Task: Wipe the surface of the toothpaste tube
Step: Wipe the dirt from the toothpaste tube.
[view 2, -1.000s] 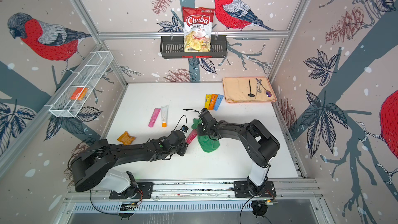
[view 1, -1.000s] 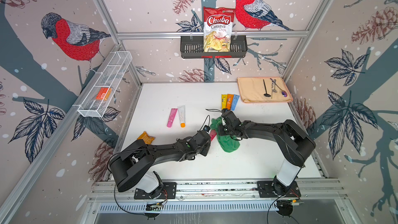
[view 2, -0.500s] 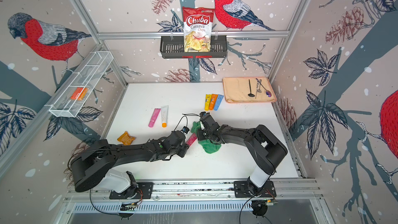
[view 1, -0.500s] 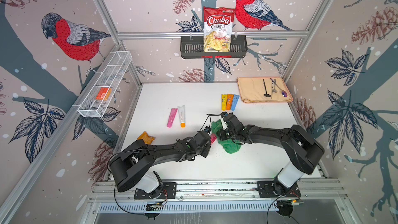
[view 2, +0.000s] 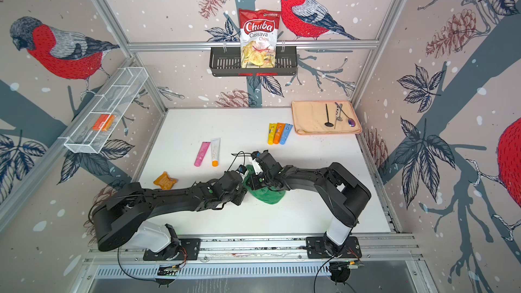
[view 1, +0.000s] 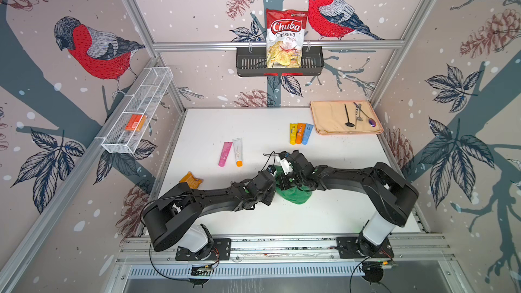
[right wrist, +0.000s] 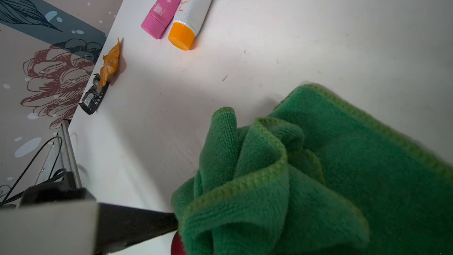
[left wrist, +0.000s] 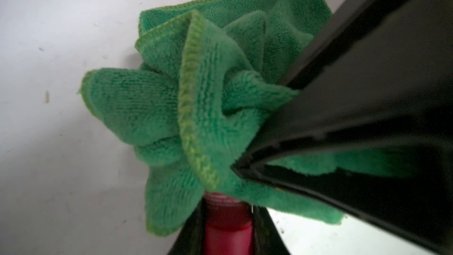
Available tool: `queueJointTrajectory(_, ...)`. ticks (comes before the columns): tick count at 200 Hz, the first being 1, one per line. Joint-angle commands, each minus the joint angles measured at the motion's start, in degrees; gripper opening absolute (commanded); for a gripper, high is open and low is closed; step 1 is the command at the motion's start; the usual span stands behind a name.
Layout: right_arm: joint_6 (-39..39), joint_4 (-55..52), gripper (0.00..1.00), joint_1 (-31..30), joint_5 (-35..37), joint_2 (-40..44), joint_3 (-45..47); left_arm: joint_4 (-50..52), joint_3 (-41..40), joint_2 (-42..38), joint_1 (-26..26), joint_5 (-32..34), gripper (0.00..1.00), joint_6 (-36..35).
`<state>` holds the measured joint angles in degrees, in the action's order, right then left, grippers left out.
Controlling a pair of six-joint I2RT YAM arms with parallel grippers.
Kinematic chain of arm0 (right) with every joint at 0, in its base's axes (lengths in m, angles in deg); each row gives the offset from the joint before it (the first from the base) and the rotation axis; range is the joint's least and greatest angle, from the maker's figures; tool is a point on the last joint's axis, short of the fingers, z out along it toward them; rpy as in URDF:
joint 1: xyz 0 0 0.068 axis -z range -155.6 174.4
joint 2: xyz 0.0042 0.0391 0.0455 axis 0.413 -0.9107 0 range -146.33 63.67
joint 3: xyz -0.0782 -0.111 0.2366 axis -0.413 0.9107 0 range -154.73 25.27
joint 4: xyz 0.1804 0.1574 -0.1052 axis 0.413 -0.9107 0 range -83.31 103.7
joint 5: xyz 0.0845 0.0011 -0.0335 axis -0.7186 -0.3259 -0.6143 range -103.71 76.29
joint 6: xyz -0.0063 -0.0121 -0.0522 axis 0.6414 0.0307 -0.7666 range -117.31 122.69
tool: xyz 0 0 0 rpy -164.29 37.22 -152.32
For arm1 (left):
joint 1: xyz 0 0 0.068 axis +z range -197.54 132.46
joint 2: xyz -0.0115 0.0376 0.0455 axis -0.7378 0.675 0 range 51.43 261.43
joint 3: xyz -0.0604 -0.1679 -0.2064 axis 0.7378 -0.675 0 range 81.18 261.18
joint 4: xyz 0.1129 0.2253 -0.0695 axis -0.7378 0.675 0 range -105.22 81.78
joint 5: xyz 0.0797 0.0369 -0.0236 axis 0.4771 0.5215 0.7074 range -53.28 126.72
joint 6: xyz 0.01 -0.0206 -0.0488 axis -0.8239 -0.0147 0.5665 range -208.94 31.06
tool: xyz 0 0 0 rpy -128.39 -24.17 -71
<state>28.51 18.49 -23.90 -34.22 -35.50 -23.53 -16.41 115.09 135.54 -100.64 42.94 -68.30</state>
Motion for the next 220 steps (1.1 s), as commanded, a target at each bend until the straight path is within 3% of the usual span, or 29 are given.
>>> queueJointTrajectory(1, -0.66, -7.90, 0.10, 2.23, 12.90, -2.13, -0.95, -2.23, -0.01, -0.27, -0.06, -1.39, 0.21, -0.68)
queueJointTrajectory(43, -2.33, -13.51, 0.10, 7.10, 21.44, -3.96, -1.92, -2.21, -0.15, -0.44, -0.07, -1.20, 0.21, -0.50)
queueJointTrajectory(76, -2.69, -14.08, 0.10, 8.29, 22.25, -3.65, -2.18, -2.11, -0.10, -0.27, -0.05, -1.09, 0.20, -0.49)
queueJointTrajectory(134, -2.17, -4.49, 0.10, 0.12, 1.85, 2.82, -1.51, -2.10, 0.00, -0.27, 0.01, -0.86, 0.20, -0.17)
queueJointTrajectory(160, -2.35, -3.30, 0.10, -1.95, -2.68, 3.92, -2.85, -1.95, -0.11, -0.48, 0.03, -0.67, 0.20, -0.12)
queueJointTrajectory(184, -2.46, -4.15, 0.10, -2.08, -0.75, 1.50, -3.81, -2.04, -0.47, -1.27, 0.02, -0.34, 0.20, 0.05)
queueJointTrajectory(220, -2.61, -9.87, 0.10, -1.18, 11.13, -2.17, -4.72, -1.97, -0.86, -2.02, 0.10, -0.17, 0.20, 0.26)
